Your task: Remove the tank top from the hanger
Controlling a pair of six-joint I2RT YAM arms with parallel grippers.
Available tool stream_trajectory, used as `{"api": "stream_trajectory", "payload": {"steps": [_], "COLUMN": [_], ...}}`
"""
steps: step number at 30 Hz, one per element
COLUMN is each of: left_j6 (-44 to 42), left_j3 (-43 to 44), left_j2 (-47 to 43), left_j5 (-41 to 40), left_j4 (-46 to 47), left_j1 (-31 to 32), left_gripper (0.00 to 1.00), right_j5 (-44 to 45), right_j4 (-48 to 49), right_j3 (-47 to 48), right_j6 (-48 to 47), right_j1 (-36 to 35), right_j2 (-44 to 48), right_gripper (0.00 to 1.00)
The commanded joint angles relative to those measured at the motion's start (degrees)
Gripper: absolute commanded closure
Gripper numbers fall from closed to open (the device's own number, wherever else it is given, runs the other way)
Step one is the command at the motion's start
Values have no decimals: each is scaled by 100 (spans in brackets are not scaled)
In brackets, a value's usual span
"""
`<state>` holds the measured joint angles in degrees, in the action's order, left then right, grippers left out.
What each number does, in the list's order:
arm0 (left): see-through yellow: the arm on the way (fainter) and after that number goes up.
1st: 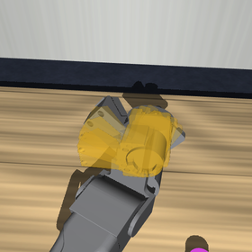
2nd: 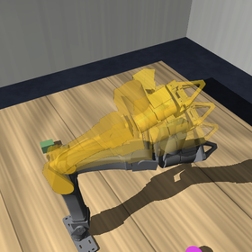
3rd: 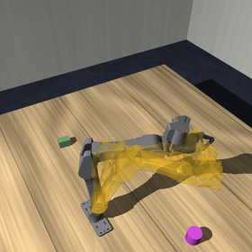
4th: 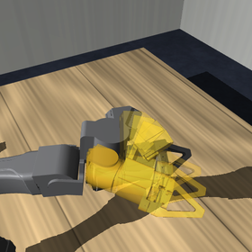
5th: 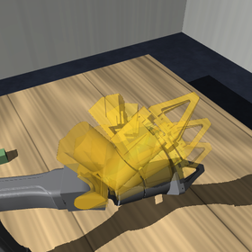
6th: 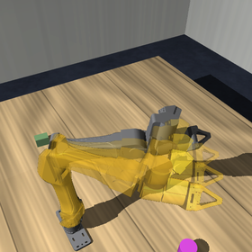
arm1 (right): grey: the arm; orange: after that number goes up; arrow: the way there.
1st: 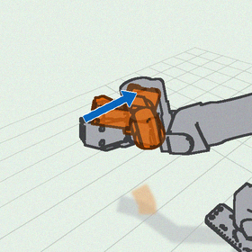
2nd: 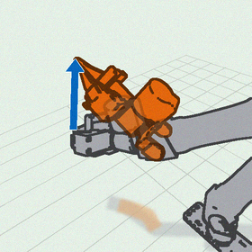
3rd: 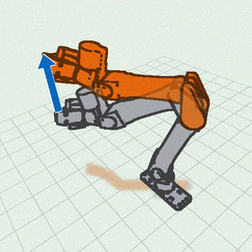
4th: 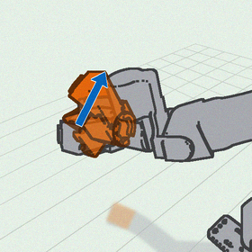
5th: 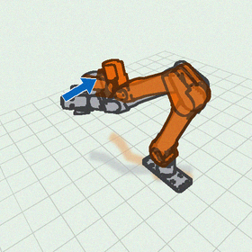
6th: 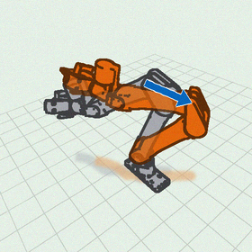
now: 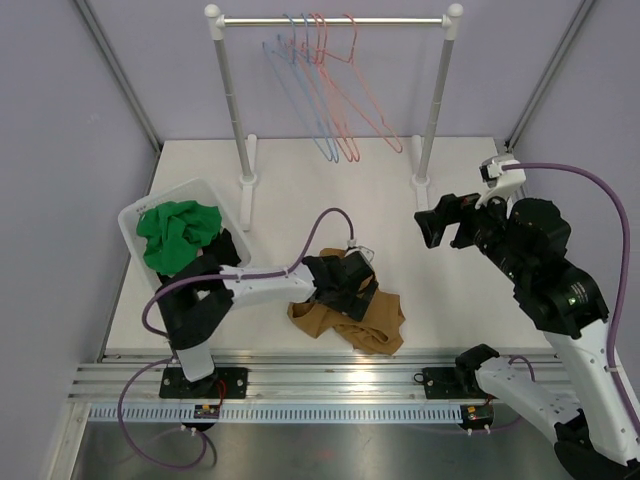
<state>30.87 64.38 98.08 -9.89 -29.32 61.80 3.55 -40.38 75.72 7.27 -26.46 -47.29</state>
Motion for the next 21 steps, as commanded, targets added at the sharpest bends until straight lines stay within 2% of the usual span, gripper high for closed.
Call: {"api": "stream_trajectory", "payload": {"steps": [1,3,4,5,6,8,14,18,21], "left_j6": [147,173,191,200,261,323,332,121,-72], "left_j3": [233,154,145,136,128,110,460,1023,1445], "left_j2": [579,764,861,888,871,591,-771,-1816,-2205], "left_j5": [303,277,277,173,85,-318,-1540,-1972,-2096], "left_j4": [445,558,594,568,498,340,-731,-1662,-2172], "left_j1": [86,113,113,113,113,113,-71,-475,-1132], "left_gripper": [1,3,10,51,72,100,100,100,100], "right_j5": [-565,-688,-785,-812,-821,-856,-812,-777,-733], "right_j4": [92,170,188,197,215,241,232,241,215], "right_j3": [-189,-312,-339,-348,-356,-365,-418,-506,-497], "right_j6": [178,214,214,248,249,284,284,275,249], "right_j1": [9,9,9,9,9,9,9,0,9], "right_j2": [281,404,500,545,597,703,853,879,897], "right_gripper": [0,0,1,0,1,1,1,1,1]}}
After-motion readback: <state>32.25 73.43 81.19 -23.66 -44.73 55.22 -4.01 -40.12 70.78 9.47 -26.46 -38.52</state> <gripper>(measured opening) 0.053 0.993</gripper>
